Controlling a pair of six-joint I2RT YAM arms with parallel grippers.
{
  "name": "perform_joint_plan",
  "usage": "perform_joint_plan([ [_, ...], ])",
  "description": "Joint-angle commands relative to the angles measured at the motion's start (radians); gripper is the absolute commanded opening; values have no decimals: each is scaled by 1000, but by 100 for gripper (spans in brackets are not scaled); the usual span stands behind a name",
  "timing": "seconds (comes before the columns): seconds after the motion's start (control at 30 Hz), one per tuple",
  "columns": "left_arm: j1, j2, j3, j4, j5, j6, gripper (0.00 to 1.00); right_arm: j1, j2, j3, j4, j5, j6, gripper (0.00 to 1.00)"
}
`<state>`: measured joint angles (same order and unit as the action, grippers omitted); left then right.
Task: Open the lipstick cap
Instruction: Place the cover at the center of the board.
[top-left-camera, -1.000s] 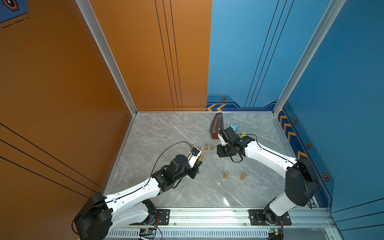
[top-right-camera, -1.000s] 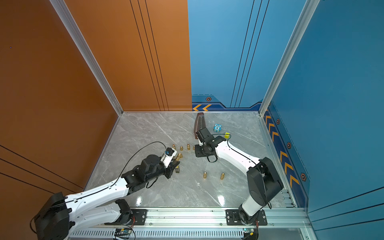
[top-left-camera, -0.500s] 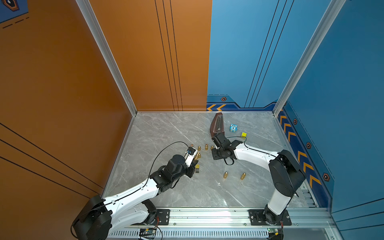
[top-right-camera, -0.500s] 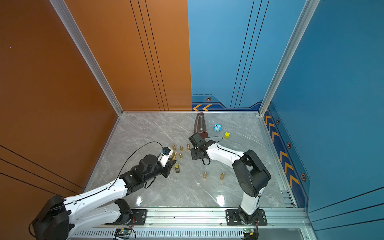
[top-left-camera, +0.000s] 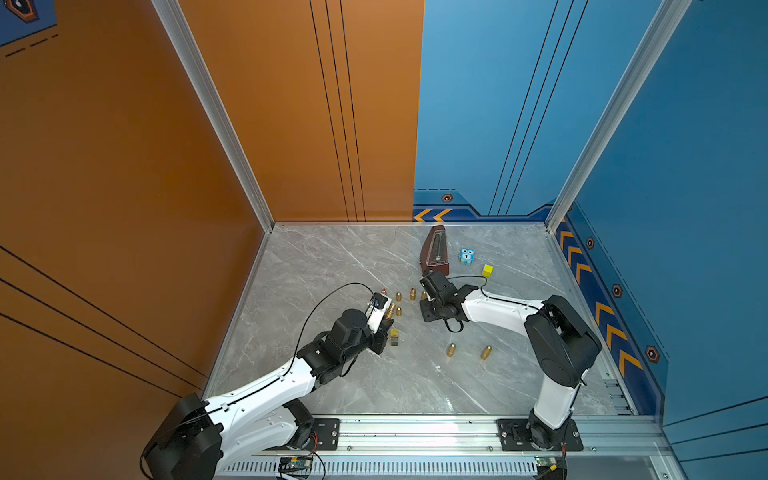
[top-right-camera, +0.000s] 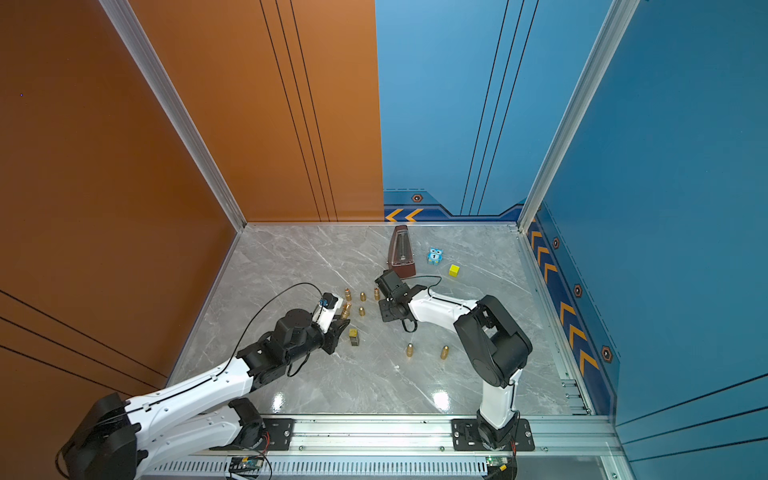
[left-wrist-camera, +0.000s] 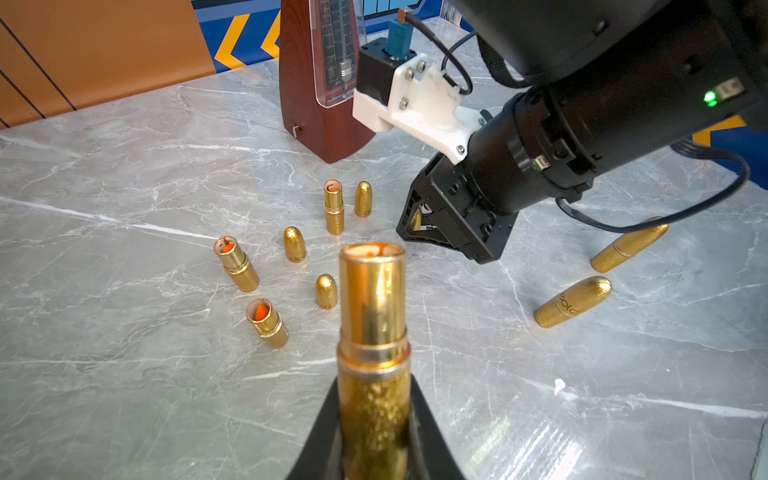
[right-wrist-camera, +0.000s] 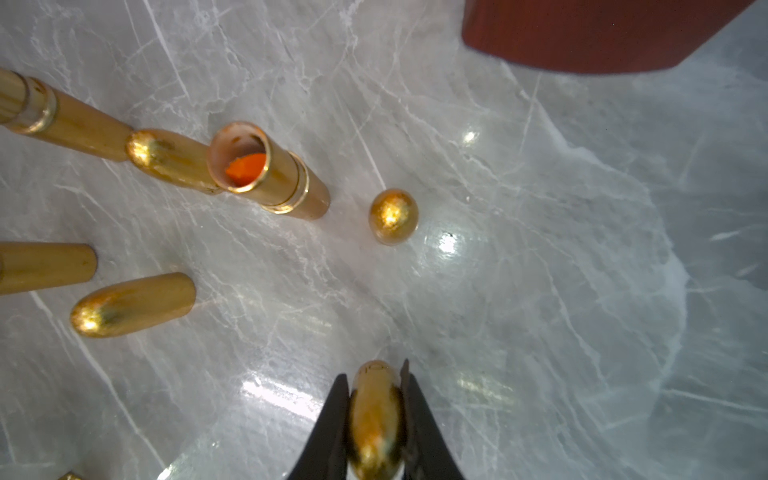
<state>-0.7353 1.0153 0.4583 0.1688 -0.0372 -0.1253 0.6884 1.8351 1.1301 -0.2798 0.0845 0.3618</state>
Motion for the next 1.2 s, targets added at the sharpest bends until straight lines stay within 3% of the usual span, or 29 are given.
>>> perform_joint_plan([
  [0.0, 13, -15, -16, 17, 2, -12, 0, 7, 32, -15, 30, 45, -27, 16],
  [0.57, 16, -34, -18, 17, 19, -19, 0, 48, 50, -86, 65, 126, -23, 19],
  [1.0, 16, -34, -10, 16, 31, -20, 0, 58, 8, -87, 84, 76, -27, 41],
  [1.17, 16, -41, -10, 15, 36, -20, 0, 59, -74, -82, 50, 34, -21, 47],
])
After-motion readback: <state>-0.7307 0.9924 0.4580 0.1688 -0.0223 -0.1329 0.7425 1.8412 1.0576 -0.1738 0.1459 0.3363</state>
